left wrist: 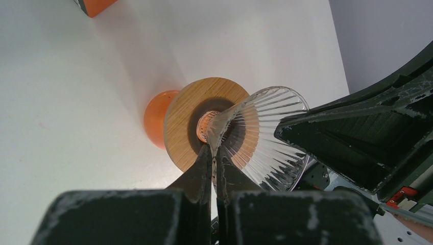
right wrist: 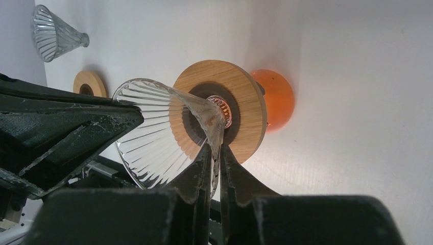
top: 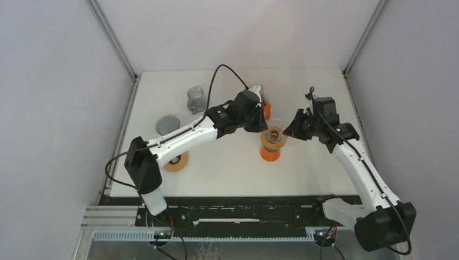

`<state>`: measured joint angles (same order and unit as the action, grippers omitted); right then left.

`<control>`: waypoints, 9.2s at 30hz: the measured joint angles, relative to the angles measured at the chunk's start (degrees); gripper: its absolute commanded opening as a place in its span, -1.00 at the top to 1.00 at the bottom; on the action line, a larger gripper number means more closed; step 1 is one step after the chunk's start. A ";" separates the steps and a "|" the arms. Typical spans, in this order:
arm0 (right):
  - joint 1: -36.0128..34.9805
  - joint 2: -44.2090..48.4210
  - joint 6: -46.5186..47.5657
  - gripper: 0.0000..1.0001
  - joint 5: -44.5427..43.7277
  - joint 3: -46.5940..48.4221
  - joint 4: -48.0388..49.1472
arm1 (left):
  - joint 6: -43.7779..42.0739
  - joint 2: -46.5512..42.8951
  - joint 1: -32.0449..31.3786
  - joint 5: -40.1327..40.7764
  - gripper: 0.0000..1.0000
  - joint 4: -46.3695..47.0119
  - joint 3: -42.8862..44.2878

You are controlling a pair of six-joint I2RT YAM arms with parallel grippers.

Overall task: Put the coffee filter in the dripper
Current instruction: Place the coffee dripper in the dripper holder, then pick up the coffee filter from the coffee filter holder.

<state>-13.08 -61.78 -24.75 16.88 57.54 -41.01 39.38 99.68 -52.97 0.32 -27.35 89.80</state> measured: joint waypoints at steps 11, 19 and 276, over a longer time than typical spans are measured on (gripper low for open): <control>-0.09 -2.25 0.61 1.00 -0.02 0.00 0.09 | -1.03 1.49 0.17 0.15 0.99 -0.79 1.07; -0.33 -4.42 0.76 1.00 -0.52 1.20 0.31 | -2.23 2.75 0.61 0.52 0.99 -1.53 2.69; -7.69 -63.93 27.45 0.62 -19.91 57.18 7.65 | -26.40 -50.66 34.95 16.50 -1.00 -7.48 -30.99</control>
<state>-20.78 -125.71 2.70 -3.03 114.72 -33.36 12.97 49.01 -18.02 16.82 -34.83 58.81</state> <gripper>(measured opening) 0.179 0.998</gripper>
